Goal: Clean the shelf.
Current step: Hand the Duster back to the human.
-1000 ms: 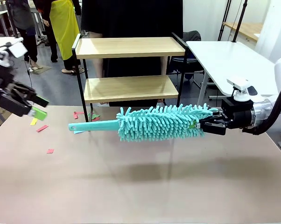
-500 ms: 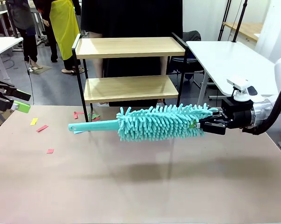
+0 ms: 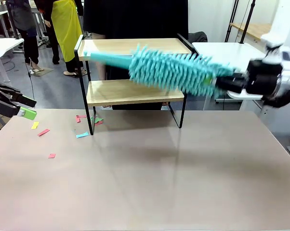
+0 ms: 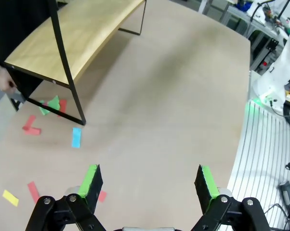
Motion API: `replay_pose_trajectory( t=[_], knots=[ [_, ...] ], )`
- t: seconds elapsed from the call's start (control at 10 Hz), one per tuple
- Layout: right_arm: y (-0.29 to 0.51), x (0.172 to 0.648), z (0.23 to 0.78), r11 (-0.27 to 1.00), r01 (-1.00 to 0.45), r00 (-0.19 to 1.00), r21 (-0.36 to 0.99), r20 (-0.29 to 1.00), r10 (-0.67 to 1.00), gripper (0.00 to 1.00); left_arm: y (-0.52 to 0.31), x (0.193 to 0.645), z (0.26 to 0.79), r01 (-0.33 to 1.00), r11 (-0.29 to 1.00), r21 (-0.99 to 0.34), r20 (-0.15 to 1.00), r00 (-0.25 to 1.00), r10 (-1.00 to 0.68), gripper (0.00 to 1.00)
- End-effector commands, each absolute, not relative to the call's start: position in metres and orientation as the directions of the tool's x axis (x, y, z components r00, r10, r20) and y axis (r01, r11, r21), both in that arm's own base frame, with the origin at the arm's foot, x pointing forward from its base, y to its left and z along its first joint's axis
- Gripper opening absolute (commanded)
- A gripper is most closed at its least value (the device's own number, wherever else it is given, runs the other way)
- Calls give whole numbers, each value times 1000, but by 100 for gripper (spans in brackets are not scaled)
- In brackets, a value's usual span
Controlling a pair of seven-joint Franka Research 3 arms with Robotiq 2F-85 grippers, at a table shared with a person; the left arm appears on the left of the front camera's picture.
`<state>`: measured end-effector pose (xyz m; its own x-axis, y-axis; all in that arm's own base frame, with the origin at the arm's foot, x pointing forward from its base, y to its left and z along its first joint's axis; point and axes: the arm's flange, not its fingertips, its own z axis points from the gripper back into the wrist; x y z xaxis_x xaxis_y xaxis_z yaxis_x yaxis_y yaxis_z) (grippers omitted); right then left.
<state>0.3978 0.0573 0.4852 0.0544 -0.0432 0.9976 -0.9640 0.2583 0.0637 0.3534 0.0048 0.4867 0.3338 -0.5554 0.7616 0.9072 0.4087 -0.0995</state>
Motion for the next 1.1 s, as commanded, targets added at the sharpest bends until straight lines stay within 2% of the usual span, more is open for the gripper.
replay_pose_trajectory(
  t=[0.0,0.2,0.5,0.8,1.0],
  knots=[
    [33,390,528,452,-891,-16,39,993,-119,16,6,352,489,905,409,-114,763,344,-548,100],
    [4,384,550,616,-786,-62,43,987,-148,16,6,352,489,905,409,-114,763,344,-548,100],
    [-38,373,557,851,-523,-98,46,989,-114,16,6,352,489,905,409,-114,763,344,-548,100],
    [-64,372,541,951,-300,-71,74,992,-100,16,6,352,489,905,409,-114,763,344,-548,100],
    [-76,369,529,976,-202,-53,86,994,-98,16,6,352,489,905,409,-114,763,344,-548,100]
  ],
)
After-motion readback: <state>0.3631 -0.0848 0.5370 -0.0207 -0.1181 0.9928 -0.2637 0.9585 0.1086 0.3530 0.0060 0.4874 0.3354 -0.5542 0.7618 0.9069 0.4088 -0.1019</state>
